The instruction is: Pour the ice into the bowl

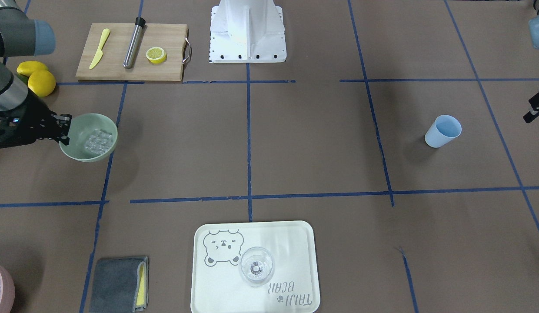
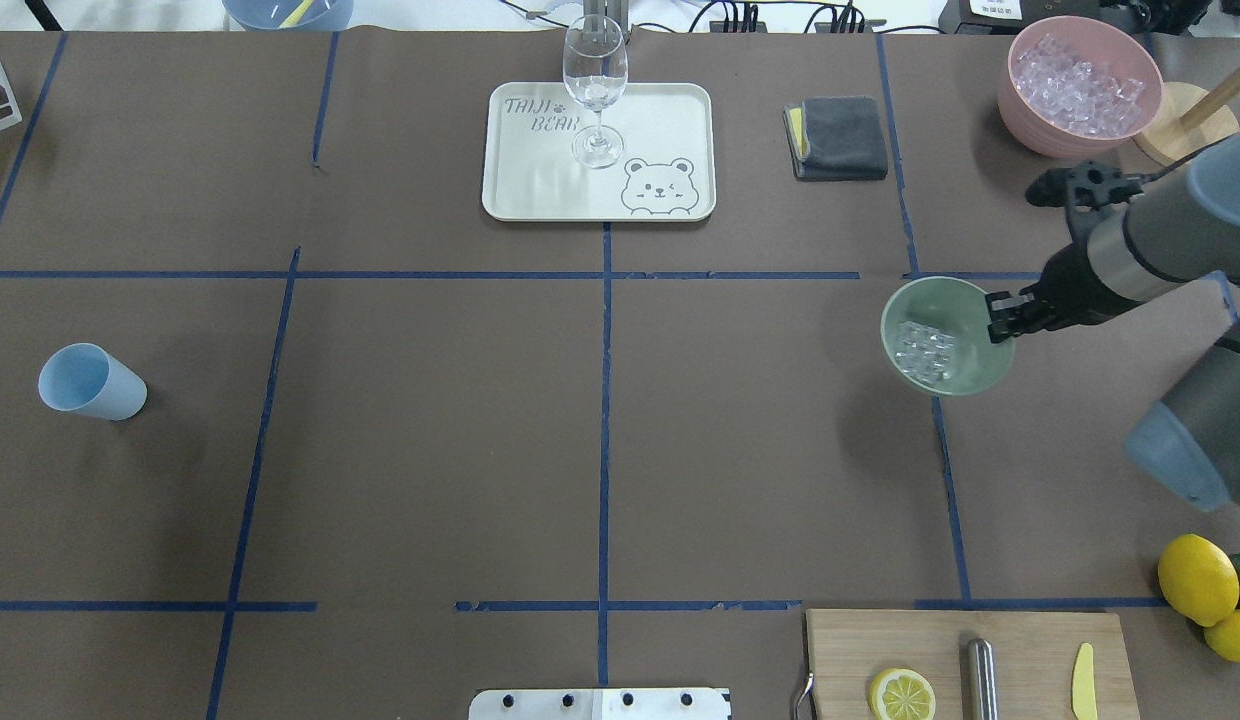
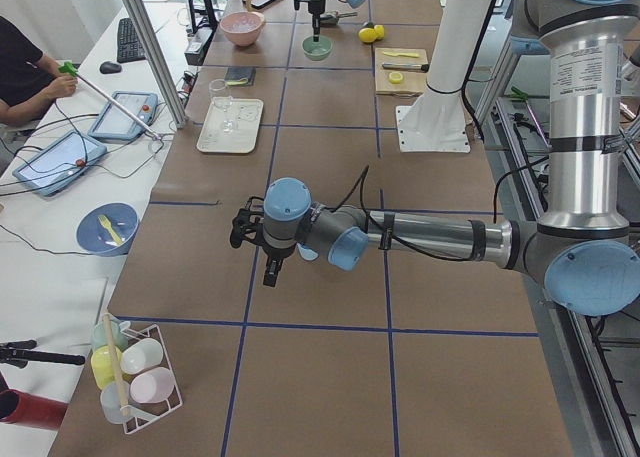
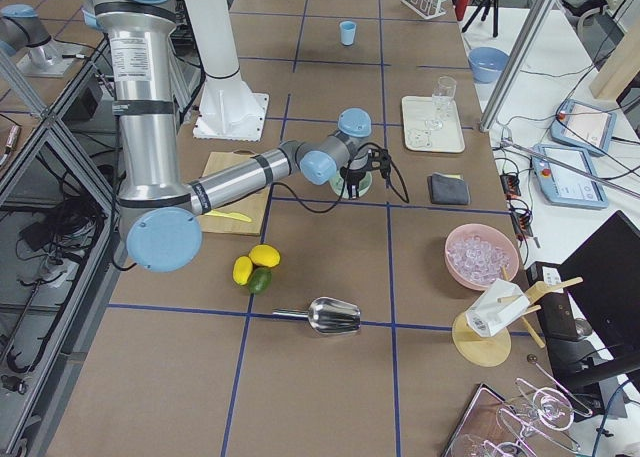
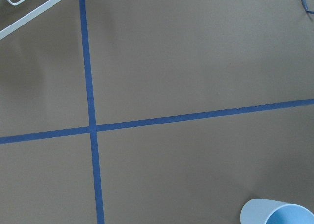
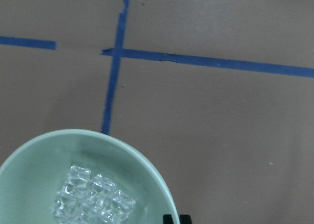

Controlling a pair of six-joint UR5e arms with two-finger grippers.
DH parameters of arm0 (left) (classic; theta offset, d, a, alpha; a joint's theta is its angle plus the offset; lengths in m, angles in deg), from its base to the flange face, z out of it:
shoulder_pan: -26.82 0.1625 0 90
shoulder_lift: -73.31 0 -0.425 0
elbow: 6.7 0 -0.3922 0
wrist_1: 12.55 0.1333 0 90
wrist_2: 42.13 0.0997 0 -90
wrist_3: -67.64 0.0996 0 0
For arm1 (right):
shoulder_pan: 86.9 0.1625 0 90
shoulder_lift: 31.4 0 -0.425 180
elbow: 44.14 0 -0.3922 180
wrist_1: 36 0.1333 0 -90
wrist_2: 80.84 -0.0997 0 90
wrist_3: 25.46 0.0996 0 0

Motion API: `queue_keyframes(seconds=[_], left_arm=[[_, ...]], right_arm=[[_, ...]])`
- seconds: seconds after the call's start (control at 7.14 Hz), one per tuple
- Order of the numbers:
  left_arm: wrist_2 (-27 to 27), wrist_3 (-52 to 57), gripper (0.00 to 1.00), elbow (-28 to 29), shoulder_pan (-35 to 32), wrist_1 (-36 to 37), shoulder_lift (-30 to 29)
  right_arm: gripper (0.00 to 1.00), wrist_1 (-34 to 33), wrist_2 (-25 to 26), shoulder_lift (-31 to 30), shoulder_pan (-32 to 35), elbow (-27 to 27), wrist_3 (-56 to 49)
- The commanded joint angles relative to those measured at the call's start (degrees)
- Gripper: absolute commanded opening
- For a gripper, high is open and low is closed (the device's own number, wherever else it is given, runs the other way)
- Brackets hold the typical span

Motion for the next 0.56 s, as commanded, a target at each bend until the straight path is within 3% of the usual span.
queue_keyframes(seconds=[0.0, 0.42], left_arm=[[0.88, -0.10, 1.00, 0.04, 0.00, 0.02, -0.34], [0.97, -0.10, 1.00, -0.14, 0.00, 0.02, -0.34]], right_arm=[[0.00, 0.04, -0.56, -4.93, 1.76, -0.13, -5.92], [0.00, 0.04, -1.44, -4.68, 1.59, 0.40, -5.67]])
